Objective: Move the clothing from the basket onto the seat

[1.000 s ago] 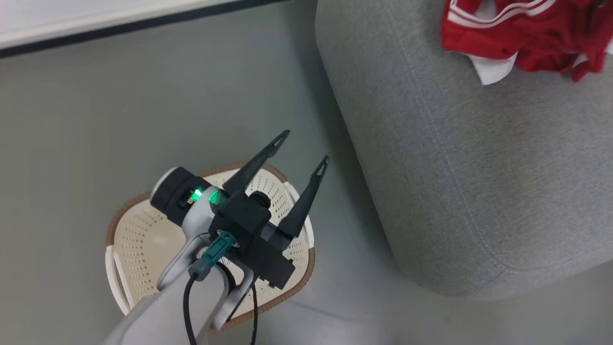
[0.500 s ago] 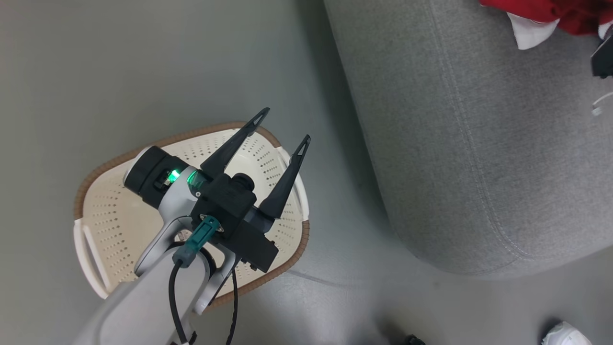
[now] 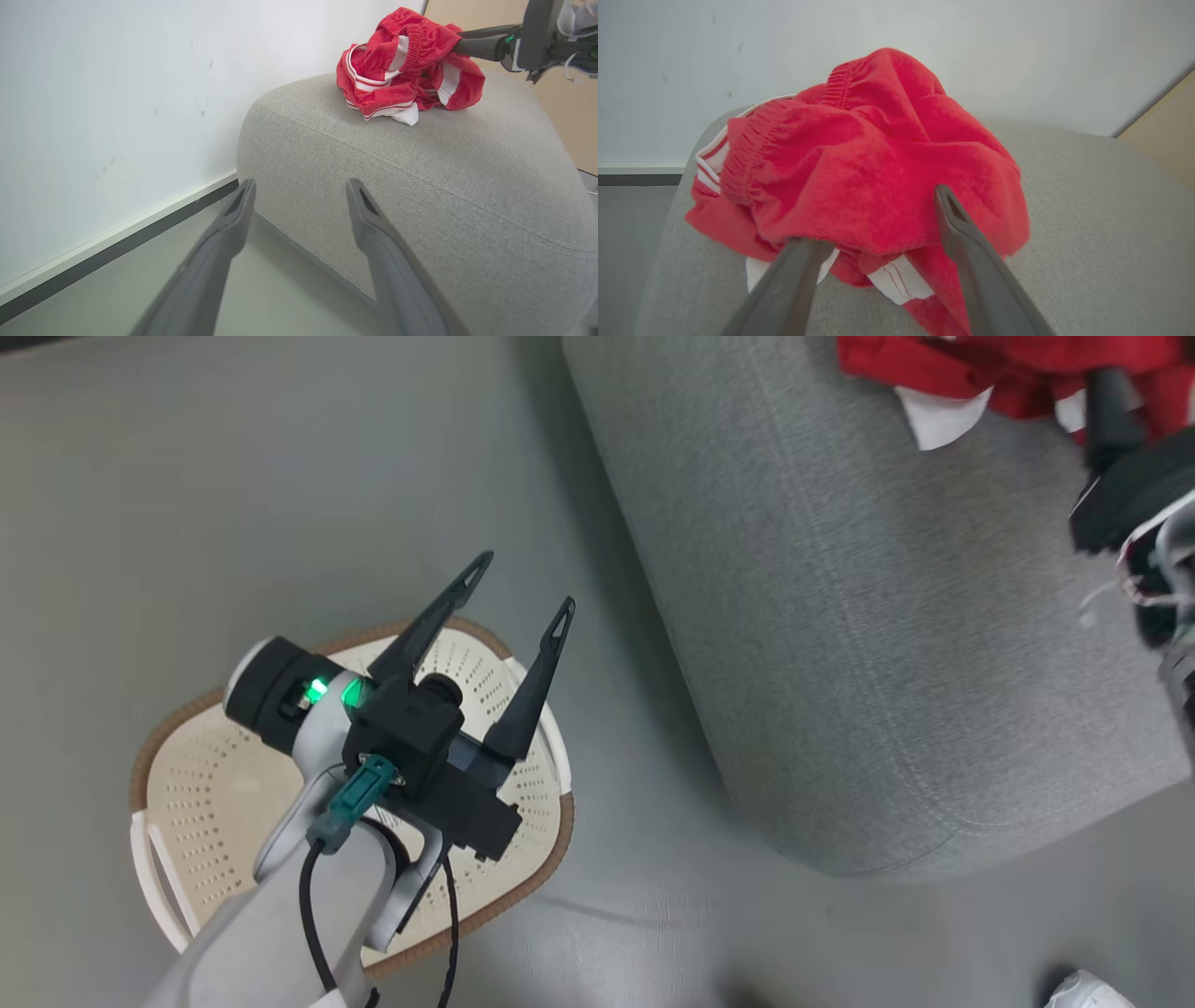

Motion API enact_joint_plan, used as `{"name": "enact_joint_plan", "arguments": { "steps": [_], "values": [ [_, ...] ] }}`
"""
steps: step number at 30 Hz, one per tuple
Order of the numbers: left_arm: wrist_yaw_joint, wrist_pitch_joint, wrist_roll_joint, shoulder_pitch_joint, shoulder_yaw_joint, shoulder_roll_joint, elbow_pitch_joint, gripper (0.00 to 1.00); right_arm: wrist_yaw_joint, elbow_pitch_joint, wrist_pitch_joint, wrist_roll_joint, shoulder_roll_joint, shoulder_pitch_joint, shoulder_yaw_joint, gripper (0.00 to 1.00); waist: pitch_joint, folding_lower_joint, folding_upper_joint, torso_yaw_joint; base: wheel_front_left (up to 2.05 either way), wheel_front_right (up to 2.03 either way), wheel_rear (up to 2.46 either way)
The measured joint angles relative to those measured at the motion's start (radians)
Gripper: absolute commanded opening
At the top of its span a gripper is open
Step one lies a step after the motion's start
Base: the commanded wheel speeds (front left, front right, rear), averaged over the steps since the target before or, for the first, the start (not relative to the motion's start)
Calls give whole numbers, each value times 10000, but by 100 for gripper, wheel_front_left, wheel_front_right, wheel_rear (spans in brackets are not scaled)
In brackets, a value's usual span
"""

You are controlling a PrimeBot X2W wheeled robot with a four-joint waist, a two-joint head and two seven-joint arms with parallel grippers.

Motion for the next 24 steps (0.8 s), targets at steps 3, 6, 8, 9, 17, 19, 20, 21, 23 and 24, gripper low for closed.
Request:
{"name": "enact_joint_plan", "arguments": {
  "steps": [3,6,8,9,17,19,20,21,23,24],
  "values": [
    [0,-146,-148,118,4,-107,182,100,35,54,0,-42,104,434,92,100,-314,0,0,-84,0,0,0],
    [81,-282,-245,268,58,-247,387,100,58,50,-6,-59,136,796,125,100,-669,0,0,-156,0,0,0],
    [81,-393,-299,320,88,-328,504,100,58,0,-27,-81,132,1028,130,100,-921,0,0,-195,0,0,0],
    [82,-462,-353,349,123,-374,554,100,58,-100,-29,-138,128,1154,132,100,-1050,0,-1,-210,0,0,0],
    [174,-794,-721,800,232,-683,1197,100,21,-920,-31,-155,-73,2215,-25,100,-2123,-2,-3,-183,0,0,0],
    [222,-869,-759,944,293,-729,1379,100,21,-1151,-31,-196,-102,2505,-29,100,-2394,-2,-3,-120,0,0,0],
    [261,-899,-809,1035,351,-744,1442,100,21,-1244,-31,-263,-102,2615,-13,100,-2526,-2,-3,-81,0,0,0],
    [265,-963,-832,1129,387,-748,1521,100,23,-1367,-31,-313,-102,2729,-8,100,-2662,-2,-3,-35,0,0,0],
    [343,-1018,-899,1341,487,-761,1664,100,23,-1590,-31,-318,-100,2932,2,100,-2923,-2,-3,69,0,0,0],
    [345,-1060,-922,1454,543,-767,1732,100,25,-1674,-31,-320,-102,3034,-2,100,-3055,-2,-3,131,0,0,0]
  ]
}}
